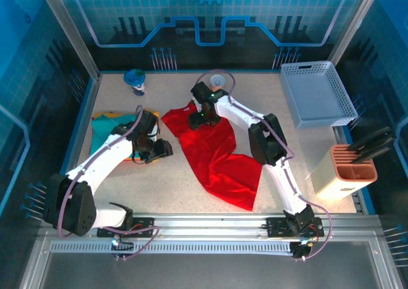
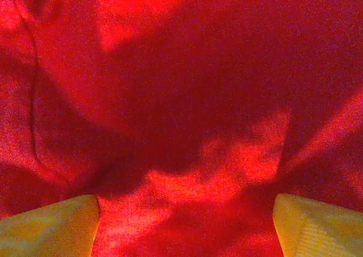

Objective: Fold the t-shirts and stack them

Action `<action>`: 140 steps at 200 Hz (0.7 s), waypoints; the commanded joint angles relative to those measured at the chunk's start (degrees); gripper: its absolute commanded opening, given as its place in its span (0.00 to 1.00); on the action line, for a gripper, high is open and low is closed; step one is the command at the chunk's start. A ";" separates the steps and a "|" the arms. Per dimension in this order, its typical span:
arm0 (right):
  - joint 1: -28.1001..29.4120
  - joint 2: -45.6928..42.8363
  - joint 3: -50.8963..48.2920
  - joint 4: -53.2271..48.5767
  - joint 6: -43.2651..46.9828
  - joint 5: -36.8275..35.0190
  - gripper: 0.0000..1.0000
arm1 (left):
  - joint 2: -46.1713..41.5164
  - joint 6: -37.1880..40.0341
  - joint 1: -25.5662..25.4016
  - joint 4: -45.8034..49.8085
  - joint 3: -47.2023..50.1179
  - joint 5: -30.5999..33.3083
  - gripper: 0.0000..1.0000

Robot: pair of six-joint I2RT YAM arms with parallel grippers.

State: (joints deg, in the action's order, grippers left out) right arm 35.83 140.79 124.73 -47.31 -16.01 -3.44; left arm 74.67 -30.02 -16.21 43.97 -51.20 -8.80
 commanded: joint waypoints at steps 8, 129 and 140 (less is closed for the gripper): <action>-0.57 7.47 10.93 -4.96 -0.49 -0.78 0.80 | -1.40 -2.66 -1.21 -3.31 2.54 -1.38 0.53; -14.08 12.00 14.05 -5.30 -17.86 -3.34 0.78 | 2.52 -3.36 -3.51 -5.30 1.08 -1.74 0.52; -14.98 11.32 13.15 -5.34 -19.22 -3.65 0.78 | 3.19 -3.36 -3.98 -5.43 0.78 -1.83 0.52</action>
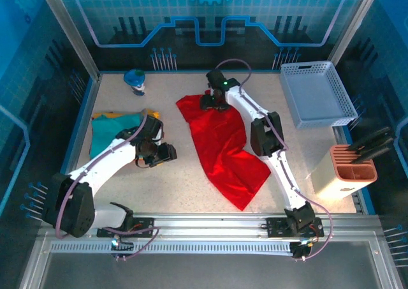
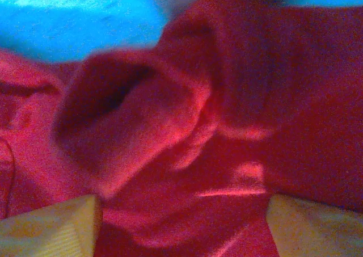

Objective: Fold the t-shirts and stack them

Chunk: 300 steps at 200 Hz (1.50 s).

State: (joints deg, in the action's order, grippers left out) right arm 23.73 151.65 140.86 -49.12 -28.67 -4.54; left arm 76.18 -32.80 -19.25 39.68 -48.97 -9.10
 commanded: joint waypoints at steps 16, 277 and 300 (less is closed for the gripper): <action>-3.44 -0.75 -4.29 -3.85 -8.42 -3.92 0.79 | 2.62 -0.91 -1.70 -1.27 -2.00 -1.62 0.52; -13.34 -75.33 -88.70 9.87 -7.94 2.98 0.98 | 21.38 -28.48 -41.49 -28.35 -2.36 -12.88 0.50; -14.64 -82.92 -95.87 8.54 -9.16 5.59 0.94 | 24.64 -29.88 -42.60 -30.42 -4.47 -12.43 0.50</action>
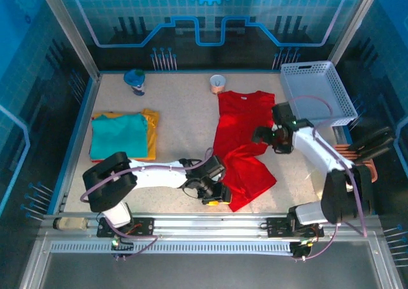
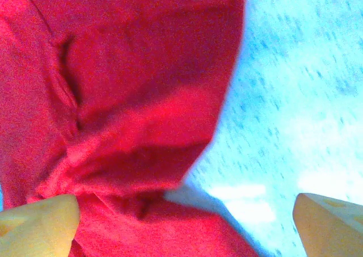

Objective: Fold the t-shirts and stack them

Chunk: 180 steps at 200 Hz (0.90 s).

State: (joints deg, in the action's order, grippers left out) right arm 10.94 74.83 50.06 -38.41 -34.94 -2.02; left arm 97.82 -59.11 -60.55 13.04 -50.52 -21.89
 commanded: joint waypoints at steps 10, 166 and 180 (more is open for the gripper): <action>-2.53 -9.08 -7.62 -2.06 -2.94 5.67 0.91 | 4.21 -4.08 -1.67 -4.05 -3.87 1.46 0.50; -2.59 -9.99 -20.04 -2.46 -3.95 8.17 0.59 | 9.30 -1.23 -1.90 -0.65 -6.96 5.75 0.32; -2.60 -8.18 -20.01 -1.53 -3.57 8.15 0.56 | 9.34 -0.71 -1.84 -0.06 -7.13 5.83 0.31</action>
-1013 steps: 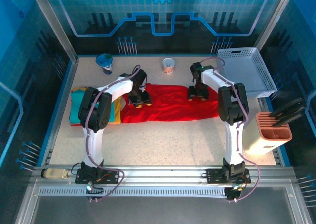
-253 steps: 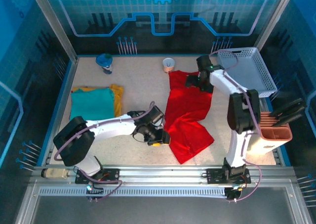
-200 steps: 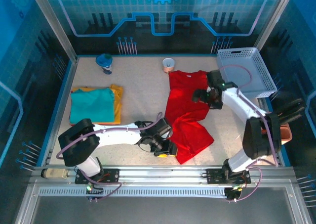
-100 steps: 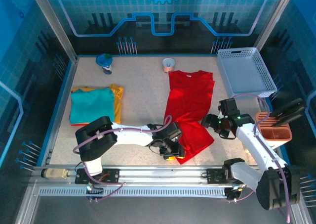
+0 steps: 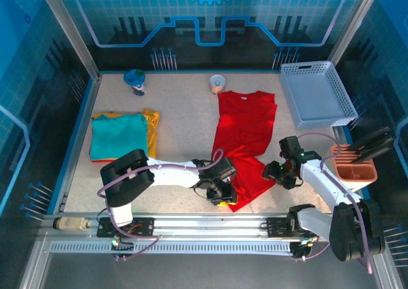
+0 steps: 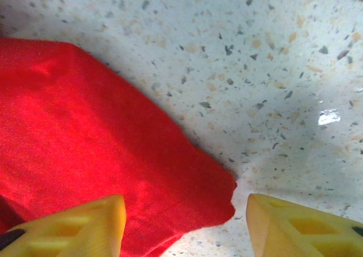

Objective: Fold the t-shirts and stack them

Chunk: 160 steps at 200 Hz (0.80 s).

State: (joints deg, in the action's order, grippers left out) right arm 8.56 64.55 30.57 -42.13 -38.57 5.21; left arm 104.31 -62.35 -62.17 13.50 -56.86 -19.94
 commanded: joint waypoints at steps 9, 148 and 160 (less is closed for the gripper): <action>-0.16 3.19 -0.51 3.13 0.43 1.73 0.49 | 2.71 2.81 -0.13 -0.27 -0.86 3.86 0.29; 15.64 -25.68 2.55 -20.17 -22.22 0.09 0.00 | -14.26 6.56 -1.70 9.68 7.35 4.18 0.05; 18.60 -26.67 4.54 -22.78 -24.41 -1.91 0.00 | -16.57 6.80 -1.97 11.34 7.47 4.29 0.05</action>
State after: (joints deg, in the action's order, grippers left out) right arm 22.65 39.75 31.05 -56.82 -55.70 6.44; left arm 92.51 -57.89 -63.13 19.51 -50.06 -16.08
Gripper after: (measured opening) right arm 0.059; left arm 0.050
